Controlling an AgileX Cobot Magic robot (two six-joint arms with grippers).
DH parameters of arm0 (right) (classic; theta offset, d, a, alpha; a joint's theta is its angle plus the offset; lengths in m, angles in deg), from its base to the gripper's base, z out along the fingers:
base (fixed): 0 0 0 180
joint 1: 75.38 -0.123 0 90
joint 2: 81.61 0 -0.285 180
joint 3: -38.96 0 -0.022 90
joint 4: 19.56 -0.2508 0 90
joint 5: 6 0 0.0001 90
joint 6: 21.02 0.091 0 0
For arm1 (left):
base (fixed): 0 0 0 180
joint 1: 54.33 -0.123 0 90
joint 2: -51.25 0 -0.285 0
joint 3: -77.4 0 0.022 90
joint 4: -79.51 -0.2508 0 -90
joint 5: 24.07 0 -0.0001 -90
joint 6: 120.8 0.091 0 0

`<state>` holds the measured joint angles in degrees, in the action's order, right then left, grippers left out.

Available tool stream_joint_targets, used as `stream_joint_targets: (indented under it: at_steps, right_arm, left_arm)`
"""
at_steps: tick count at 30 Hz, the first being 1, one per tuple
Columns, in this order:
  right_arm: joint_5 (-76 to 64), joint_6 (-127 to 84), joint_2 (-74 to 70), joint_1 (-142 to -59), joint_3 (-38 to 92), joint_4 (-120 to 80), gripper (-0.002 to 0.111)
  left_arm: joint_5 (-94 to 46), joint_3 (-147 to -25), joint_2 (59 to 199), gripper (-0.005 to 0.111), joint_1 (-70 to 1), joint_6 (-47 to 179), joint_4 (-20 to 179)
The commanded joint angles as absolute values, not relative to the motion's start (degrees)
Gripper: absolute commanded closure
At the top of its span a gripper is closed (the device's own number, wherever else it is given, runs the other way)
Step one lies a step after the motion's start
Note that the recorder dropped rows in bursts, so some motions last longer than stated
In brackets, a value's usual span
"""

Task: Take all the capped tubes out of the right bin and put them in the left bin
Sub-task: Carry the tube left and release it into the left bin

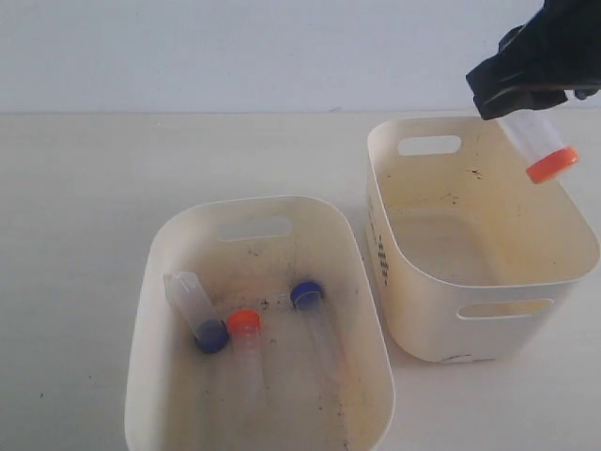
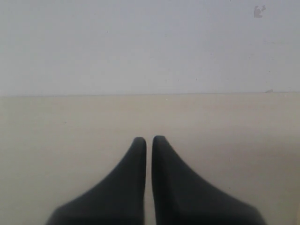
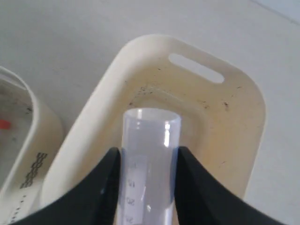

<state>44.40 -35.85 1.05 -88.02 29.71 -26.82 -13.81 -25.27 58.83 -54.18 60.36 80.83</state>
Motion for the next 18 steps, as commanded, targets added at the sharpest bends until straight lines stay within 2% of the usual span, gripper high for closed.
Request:
stream_joint_targets:
  at_steps: [1,18]
  right_arm:
    - [46.78,-33.85,-0.28,-87.93,29.82,-33.33,0.108]
    - [48.1,-29.38,-0.61,-88.61,29.82,-50.32,0.108]
  left_arm:
    - [-14.22,-25.39,59.03,0.103,-53.77,60.12,81.02]
    - [-14.22,-25.39,59.03,0.103,-53.77,60.12,81.02]
